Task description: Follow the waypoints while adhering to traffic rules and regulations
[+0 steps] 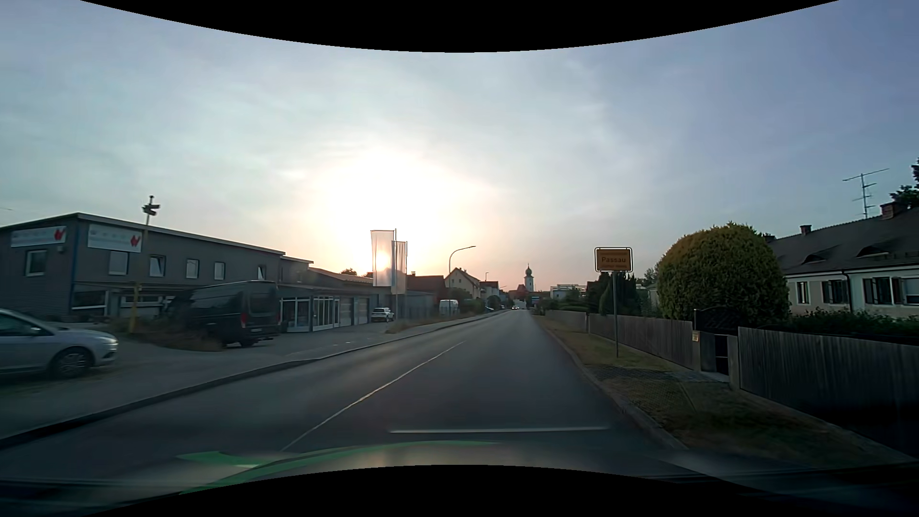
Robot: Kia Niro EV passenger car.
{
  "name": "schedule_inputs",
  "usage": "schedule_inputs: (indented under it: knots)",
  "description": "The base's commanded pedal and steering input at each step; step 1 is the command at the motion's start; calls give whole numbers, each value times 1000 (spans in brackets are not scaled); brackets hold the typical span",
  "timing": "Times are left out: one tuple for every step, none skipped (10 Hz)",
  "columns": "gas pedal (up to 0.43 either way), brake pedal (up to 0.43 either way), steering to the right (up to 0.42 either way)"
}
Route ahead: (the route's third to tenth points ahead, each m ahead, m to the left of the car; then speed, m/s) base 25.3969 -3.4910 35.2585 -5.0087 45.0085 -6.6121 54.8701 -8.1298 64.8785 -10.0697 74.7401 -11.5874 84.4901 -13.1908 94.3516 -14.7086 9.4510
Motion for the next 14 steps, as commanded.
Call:
schedule_inputs:
  knots:
    - [260,0,96]
    - [260,0,72]
    - [260,0,53]
    - [260,0,44]
    - [260,0,40]
    - [260,0,39]
    - [260,0,38]
    - [260,0,33]
    - [260,0,29]
    - [260,0,23]
    - [260,0,16]
    - [260,0,13]
    - [260,0,10]
    - [260,0,8]
